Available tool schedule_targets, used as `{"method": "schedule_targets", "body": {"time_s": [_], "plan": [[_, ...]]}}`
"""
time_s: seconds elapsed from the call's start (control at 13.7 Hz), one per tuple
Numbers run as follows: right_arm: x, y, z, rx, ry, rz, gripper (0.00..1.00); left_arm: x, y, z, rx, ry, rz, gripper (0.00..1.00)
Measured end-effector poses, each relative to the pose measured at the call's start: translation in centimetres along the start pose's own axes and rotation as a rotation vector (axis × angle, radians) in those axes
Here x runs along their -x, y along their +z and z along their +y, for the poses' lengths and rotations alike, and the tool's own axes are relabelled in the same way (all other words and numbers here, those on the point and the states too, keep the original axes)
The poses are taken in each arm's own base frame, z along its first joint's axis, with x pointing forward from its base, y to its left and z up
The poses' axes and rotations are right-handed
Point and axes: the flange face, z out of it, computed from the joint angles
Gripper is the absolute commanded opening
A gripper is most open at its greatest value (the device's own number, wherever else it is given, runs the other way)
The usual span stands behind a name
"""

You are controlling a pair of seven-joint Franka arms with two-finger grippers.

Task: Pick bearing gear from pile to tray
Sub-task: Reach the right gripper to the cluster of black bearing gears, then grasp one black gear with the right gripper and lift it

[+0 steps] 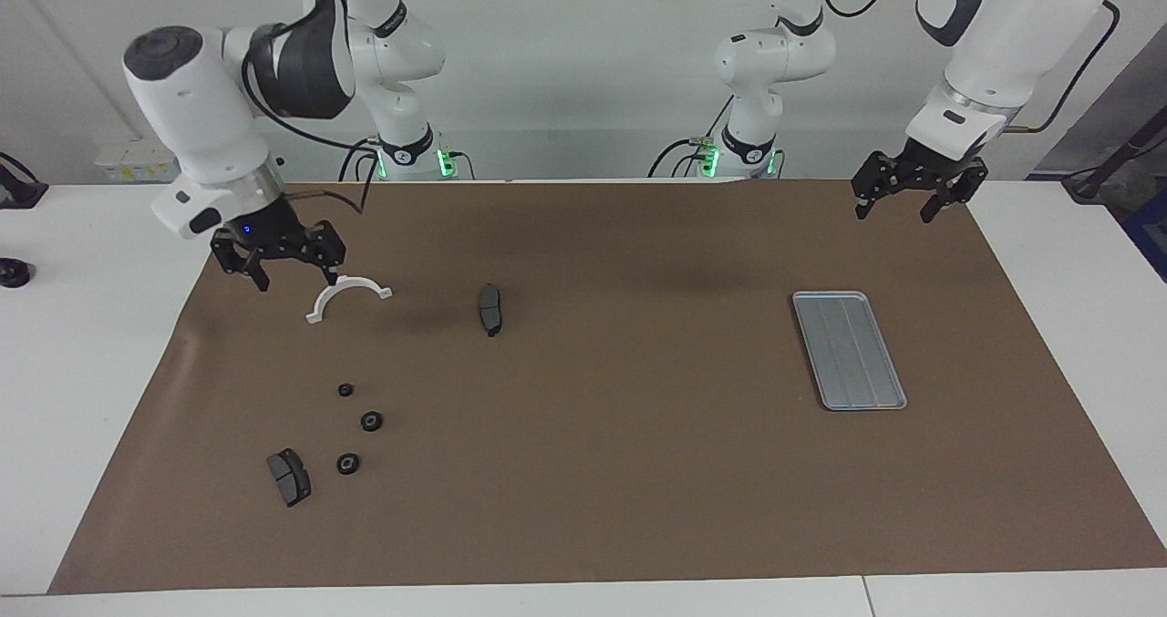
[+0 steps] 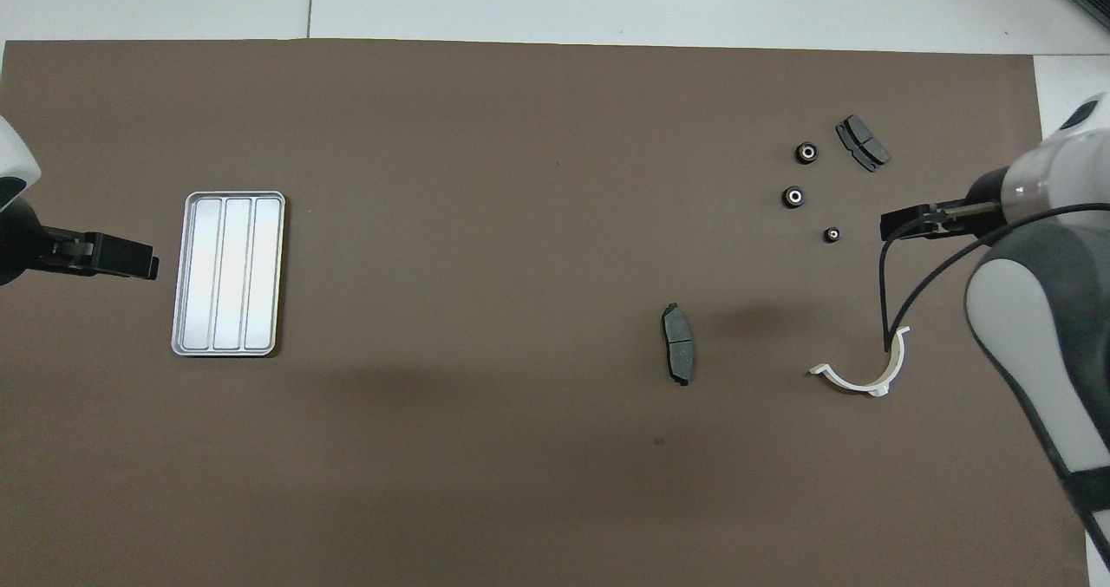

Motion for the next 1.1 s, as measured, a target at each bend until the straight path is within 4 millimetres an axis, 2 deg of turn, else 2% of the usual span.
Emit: {"method": "schedule_targets", "body": {"time_s": [0.22,0.29,0.37,0.51,0.73,1.1], "plan": [[-2.5,6.4,-0.3,0.019,-0.035,0.030,1.00,0.0,0.0,0.0,0.000,0.000,0.000,1.00],[-3.0,8.0,0.1,0.026,-0.058,0.041,0.97,0.0,0.0,0.0,0.000,0.000,0.000,1.00],[-3.4,9.4,0.5,0.032,-0.077,0.048,0.90,0.0,0.0,0.0,0.000,0.000,0.000,1.00],[-3.7,11.4,1.3,0.039,-0.090,0.044,0.84,0.0,0.0,0.0,0.000,0.000,0.000,1.00],[-3.7,13.3,1.1,0.039,-0.098,0.022,0.74,0.0,0.0,0.0,0.000,0.000,0.000,1.00],[-3.8,16.3,0.5,0.041,-0.110,0.011,0.73,0.0,0.0,0.0,0.000,0.000,0.000,1.00]]}}
